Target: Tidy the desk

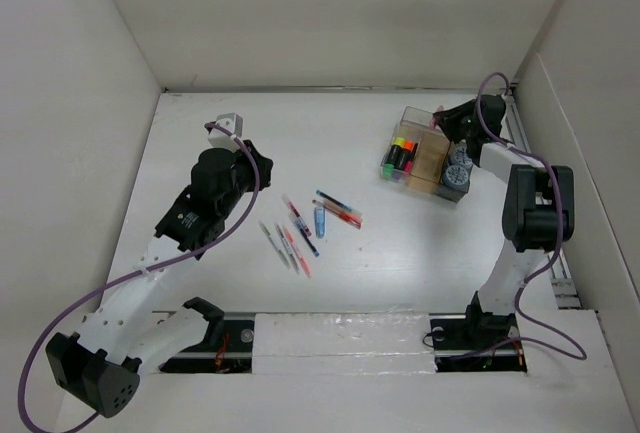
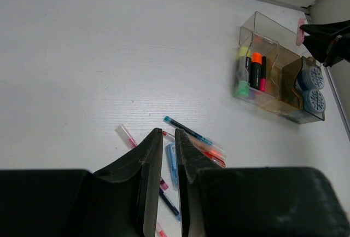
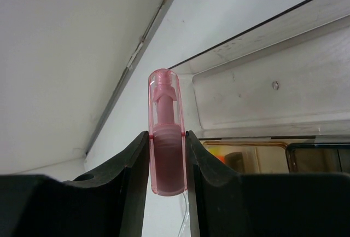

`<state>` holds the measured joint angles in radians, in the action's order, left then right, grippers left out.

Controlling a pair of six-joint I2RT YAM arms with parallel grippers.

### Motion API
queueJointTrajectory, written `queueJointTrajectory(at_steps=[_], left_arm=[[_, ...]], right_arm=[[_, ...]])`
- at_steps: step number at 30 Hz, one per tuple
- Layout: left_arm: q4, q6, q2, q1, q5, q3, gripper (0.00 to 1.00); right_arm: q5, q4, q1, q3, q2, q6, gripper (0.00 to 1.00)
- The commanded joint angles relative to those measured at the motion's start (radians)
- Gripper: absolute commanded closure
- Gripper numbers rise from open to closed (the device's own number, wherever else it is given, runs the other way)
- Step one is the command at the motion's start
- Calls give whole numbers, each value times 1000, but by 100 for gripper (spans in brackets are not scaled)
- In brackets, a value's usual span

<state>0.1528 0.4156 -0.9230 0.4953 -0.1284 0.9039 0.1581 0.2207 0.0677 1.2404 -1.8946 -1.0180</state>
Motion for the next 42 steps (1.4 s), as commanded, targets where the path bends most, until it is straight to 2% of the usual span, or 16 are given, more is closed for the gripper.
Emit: queueJointTrajectory(at_steps=[1, 3, 11, 17, 18, 21, 22, 25, 27, 30, 31, 32, 34, 36, 40, 42], left_arm=[[-36, -17, -2, -3, -7, 47, 87], [-36, -17, 4, -3, -4, 46, 87], [-42, -17, 3, -3, -8, 43, 87], [-41, -18, -2, -3, -2, 46, 87], [-42, -17, -2, -3, -5, 44, 87], [-41, -17, -10, -3, -11, 46, 87], [-38, -17, -11, -3, -4, 47, 87], [-39, -17, -2, -3, -17, 44, 88], [-41, -14, -5, -3, -23, 43, 88], [-35, -11, 4, -3, -19, 44, 88], [-41, -12, 13, -3, -26, 43, 88], [-41, -9, 15, -3, -27, 43, 88], [-41, -9, 16, -3, -34, 38, 88], [-38, -11, 19, -3, -14, 43, 88], [-44, -9, 16, -3, -7, 43, 88], [-41, -9, 16, -3, 4, 43, 88]], right_arm=[[6, 49, 9, 39, -12, -19, 74], [8, 61, 9, 22, -15, -25, 72], [23, 80, 18, 18, -1, -33, 53], [41, 97, 27, -25, 49, -25, 51], [44, 109, 12, -45, 66, -18, 52], [29, 150, -67, -123, 139, 40, 71], [20, 151, -100, -137, 156, 61, 82], [-23, 143, -265, -182, 196, 142, 95], [-51, 126, -398, -191, 193, 188, 99], [-89, 105, -524, -202, 169, 228, 100], [-113, 88, -633, -211, 157, 243, 100], [-124, 79, -634, -211, 157, 243, 100], [-152, 53, -730, -220, 176, 274, 100], [-349, -41, -839, -230, 203, 295, 84], [-449, -141, -905, -199, 197, 295, 49], [-501, -167, -925, -194, 178, 292, 43]])
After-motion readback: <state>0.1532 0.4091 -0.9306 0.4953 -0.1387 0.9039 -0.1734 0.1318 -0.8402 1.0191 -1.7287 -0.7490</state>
